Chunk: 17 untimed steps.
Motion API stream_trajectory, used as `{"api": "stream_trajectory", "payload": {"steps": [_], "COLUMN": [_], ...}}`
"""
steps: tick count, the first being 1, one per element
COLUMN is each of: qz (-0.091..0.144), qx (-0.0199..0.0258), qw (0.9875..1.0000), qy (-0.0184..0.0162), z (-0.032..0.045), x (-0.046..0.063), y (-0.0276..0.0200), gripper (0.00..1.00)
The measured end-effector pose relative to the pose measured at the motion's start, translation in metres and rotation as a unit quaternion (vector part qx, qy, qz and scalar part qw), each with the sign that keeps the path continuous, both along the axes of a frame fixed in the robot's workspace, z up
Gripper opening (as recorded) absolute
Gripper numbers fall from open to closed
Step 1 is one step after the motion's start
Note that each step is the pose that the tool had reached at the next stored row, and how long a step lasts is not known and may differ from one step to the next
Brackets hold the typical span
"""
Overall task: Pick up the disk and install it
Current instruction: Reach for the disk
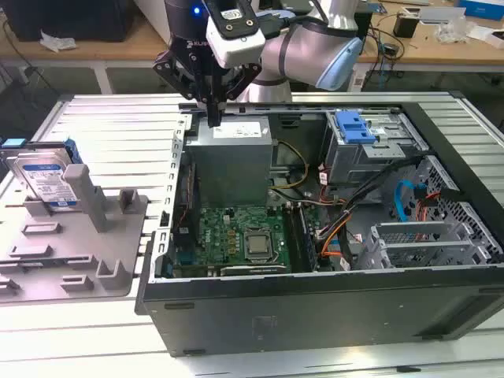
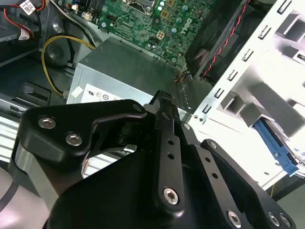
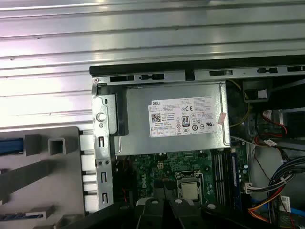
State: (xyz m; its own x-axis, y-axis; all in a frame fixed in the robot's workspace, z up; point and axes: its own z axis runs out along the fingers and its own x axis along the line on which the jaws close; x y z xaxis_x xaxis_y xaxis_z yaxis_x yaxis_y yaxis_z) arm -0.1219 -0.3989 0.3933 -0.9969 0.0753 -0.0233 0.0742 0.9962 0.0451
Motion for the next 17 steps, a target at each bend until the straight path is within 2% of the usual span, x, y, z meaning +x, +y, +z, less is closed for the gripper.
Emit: {"api": "stream_trajectory", "payload": {"steps": [17], "qz": [0.000], "qx": [0.0000], "qw": [1.0000], "qy": [0.0001], "z": [0.0000], "x": [0.0000], "y": [0.0000], "gripper": [0.11]}}
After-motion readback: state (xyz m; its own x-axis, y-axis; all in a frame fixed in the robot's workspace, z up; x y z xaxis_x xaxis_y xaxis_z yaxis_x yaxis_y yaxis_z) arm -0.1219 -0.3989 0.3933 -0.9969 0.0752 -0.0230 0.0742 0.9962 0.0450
